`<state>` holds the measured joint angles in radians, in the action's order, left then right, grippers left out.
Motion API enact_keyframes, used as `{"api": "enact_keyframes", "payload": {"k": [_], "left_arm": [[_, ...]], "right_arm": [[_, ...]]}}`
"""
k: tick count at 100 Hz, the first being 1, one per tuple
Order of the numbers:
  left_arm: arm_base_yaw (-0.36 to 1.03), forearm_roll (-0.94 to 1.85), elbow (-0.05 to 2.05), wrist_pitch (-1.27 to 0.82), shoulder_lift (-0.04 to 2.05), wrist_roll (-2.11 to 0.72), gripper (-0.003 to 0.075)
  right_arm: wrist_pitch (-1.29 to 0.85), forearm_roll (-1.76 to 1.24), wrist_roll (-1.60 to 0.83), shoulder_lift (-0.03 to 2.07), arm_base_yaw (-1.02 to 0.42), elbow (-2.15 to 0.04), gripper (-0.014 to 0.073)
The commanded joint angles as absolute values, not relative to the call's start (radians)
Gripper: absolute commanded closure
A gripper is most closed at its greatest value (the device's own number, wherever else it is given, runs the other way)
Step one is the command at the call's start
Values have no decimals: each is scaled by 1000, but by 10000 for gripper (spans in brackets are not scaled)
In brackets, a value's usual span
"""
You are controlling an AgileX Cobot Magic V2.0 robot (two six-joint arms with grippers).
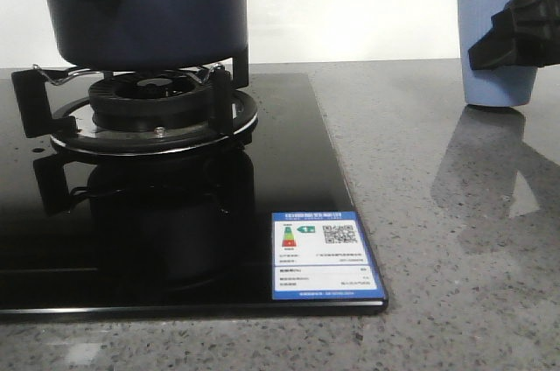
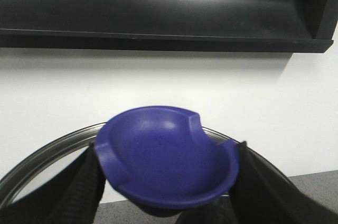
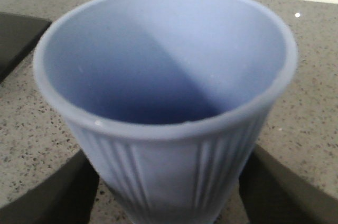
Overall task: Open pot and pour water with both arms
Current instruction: 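Carry the cup back and lower it onto the counter with the right gripper, then open the right gripper and withdraw it from the cup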
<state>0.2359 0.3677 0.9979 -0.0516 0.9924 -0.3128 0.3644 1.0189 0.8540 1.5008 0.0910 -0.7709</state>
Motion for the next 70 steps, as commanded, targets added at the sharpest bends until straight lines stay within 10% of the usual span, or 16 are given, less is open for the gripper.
{"api": "enact_keyframes", "payload": {"k": [1, 18, 40, 70], "left_arm": [[234, 373, 1035, 62, 968, -312, 351], [234, 373, 1035, 62, 968, -312, 351], [234, 373, 1035, 62, 968, -312, 351], [234, 373, 1035, 66, 968, -312, 351]], "right_arm": [[383, 1010, 855, 1470, 97, -801, 305], [333, 1010, 886, 1470, 97, -800, 277], [330, 1010, 912, 1470, 97, -799, -9], [288, 1017, 989, 1386, 97, -736, -10]]}}
